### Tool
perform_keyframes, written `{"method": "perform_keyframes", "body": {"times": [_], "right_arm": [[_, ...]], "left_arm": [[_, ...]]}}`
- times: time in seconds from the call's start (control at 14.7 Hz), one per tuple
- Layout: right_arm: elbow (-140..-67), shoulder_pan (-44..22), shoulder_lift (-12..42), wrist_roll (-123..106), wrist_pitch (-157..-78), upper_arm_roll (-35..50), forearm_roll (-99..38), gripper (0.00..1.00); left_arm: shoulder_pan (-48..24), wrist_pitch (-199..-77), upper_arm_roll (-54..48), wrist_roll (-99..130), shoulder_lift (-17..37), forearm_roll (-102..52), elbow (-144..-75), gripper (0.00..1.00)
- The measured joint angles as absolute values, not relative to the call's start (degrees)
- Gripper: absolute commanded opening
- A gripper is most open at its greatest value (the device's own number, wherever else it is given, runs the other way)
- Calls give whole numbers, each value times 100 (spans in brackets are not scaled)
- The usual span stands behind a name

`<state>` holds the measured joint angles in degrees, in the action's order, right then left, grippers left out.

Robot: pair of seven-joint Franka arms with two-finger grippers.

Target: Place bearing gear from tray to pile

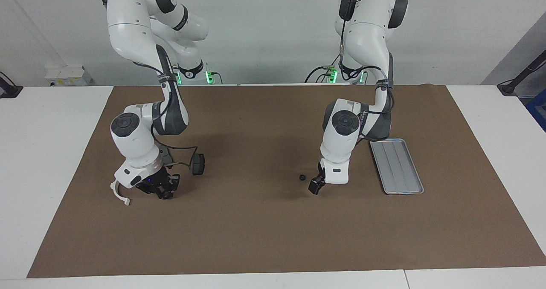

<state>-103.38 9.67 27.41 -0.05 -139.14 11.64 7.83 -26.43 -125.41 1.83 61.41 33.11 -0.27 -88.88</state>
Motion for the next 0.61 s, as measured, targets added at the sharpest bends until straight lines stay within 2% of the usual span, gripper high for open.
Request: {"method": "perform_keyframes", "body": {"times": [0.61], "right_arm": [[-10365, 972, 2871, 7, -14329, 1139, 786, 0]], "left_arm": [[-2643, -12541, 183, 6141, 3311, -27, -8888, 100]]}}
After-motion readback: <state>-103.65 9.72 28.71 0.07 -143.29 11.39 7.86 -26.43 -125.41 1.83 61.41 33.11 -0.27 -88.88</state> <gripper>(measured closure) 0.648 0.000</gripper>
